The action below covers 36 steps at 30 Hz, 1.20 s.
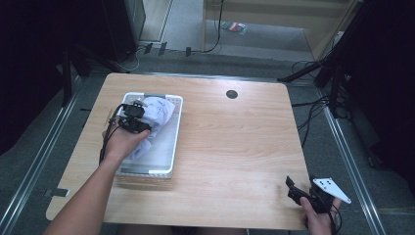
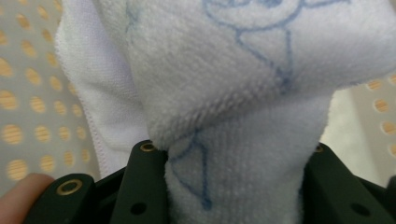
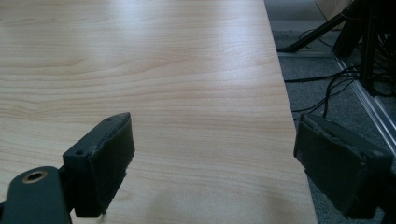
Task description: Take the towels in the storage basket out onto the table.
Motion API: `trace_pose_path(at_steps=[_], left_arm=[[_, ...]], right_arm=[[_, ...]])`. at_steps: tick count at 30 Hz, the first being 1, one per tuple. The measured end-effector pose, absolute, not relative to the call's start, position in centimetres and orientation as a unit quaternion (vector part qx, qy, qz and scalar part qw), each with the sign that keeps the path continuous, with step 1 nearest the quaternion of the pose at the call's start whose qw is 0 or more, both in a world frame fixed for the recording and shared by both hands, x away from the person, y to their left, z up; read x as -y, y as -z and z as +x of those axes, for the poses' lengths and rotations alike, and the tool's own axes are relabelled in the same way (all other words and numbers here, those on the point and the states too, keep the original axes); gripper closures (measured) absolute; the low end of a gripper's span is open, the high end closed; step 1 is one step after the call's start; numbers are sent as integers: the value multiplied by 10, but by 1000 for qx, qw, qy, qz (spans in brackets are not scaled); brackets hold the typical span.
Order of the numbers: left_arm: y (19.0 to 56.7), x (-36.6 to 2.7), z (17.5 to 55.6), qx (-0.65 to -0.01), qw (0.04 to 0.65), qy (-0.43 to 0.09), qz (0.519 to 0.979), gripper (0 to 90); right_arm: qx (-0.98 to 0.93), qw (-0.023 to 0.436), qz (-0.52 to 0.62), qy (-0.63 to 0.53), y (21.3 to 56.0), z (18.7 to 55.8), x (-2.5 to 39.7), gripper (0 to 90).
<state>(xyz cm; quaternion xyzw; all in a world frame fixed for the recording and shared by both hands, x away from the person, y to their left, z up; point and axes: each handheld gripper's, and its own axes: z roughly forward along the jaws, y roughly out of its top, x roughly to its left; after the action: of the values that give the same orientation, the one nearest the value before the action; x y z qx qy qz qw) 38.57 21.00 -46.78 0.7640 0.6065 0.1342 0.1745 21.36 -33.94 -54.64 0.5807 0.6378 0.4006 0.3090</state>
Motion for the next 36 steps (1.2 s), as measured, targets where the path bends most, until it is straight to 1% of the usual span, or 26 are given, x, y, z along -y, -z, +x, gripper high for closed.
trace_pose_path(at_steps=[4,25,32,36], left_arm=[[457,-211,384,-604,172,-129,768,619],[396,-216,374,-602,183,-146,763,617],[383,-216,372,-599,178,-151,766,616],[378,-212,371,-598,187,-156,764,615]], right_arm=[[-637,309,581,-402,546,214,339,125],[-636,310,581,-402,546,213,340,125],[-637,310,581,-401,546,214,340,125],[-637,310,581,-401,546,214,340,125]])
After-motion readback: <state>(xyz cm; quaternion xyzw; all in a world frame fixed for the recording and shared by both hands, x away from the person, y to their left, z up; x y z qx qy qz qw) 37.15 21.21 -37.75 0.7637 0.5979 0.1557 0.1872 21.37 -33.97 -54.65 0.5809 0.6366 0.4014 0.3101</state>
